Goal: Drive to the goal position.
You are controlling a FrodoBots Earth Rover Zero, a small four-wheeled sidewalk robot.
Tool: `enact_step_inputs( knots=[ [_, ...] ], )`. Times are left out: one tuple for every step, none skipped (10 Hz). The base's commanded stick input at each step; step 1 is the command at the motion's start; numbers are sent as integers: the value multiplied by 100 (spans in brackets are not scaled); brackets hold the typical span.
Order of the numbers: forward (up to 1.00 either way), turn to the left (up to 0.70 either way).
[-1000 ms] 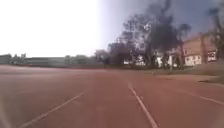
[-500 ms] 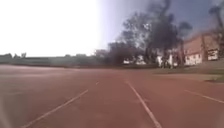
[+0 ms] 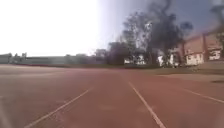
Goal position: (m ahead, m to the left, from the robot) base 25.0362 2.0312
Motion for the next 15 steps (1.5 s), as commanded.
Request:
enact_step_inputs(
  knots=[
    [70, 0],
    [70, 0],
    [70, 0],
    [70, 0],
    [70, 0],
    [70, 0],
    [70, 0],
    [70, 0],
    [70, 0],
    [70, 0],
    [70, 0],
    [70, 0],
    [70, 0],
    [70, 0],
    [70, 0]
  ],
)
